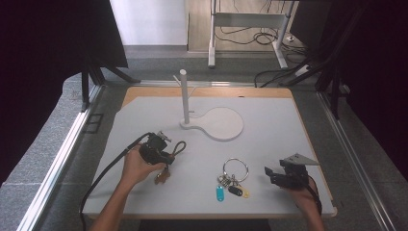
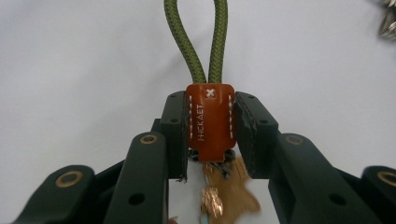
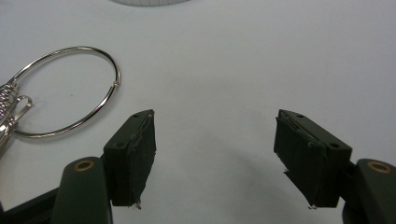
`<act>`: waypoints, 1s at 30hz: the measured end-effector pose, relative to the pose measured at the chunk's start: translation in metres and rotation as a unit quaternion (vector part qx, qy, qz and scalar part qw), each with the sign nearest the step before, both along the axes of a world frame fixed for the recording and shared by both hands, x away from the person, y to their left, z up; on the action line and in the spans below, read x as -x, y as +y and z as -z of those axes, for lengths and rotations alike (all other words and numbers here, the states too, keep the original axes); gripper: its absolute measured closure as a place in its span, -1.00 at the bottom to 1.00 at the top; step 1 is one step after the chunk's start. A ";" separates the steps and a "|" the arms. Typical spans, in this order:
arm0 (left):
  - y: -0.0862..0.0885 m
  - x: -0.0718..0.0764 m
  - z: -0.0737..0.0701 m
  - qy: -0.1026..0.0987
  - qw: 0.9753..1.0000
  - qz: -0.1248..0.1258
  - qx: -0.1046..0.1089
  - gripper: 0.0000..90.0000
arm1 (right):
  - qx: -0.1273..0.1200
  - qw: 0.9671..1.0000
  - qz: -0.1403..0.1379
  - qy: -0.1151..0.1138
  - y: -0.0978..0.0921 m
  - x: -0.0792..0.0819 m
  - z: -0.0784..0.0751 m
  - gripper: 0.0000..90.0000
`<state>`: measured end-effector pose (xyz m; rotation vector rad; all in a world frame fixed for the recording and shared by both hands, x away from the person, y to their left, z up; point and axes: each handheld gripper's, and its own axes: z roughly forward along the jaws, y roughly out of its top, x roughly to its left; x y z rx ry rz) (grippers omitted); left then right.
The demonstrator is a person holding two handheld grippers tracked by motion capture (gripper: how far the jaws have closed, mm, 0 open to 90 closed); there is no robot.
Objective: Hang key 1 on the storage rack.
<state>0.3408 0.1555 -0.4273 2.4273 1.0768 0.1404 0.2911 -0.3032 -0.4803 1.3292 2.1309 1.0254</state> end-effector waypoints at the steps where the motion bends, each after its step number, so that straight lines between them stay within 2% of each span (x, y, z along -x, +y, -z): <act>1: 0.000 0.000 0.000 0.000 1.000 0.000 0.000 0.49 | 0.000 1.000 0.000 0.000 0.000 0.000 0.000 -0.34; 3: 0.006 0.002 -0.011 -0.009 1.000 0.001 0.009 0.49 | 0.000 1.000 0.000 0.000 0.000 0.000 0.000 -0.34; 5: 0.007 0.002 -0.013 -0.011 1.000 -0.001 0.013 0.49 | 0.001 1.000 -0.001 0.000 0.000 0.000 0.000 -0.34; 7: 0.012 0.000 -0.020 -0.016 1.000 -0.003 0.025 0.49 | 0.001 1.000 0.001 0.001 -0.001 0.000 0.000 -0.34; 13: 0.019 -0.003 -0.026 -0.016 0.999 -0.001 0.038 0.49 | -0.010 1.000 -0.001 0.002 -0.002 0.000 -0.001 -0.33; 17: 0.021 -0.005 -0.030 -0.015 0.999 -0.001 0.041 0.49 | -0.011 1.000 0.000 0.004 -0.003 0.000 -0.001 -0.33; 24: 0.028 -0.011 -0.045 -0.024 0.998 -0.006 0.054 0.49 | -0.013 1.000 0.004 0.006 -0.004 -0.001 0.001 -0.33; 30: 0.031 -0.016 -0.052 -0.025 0.998 -0.004 0.056 0.49 | -0.011 1.000 0.003 0.008 -0.003 -0.001 0.001 -0.32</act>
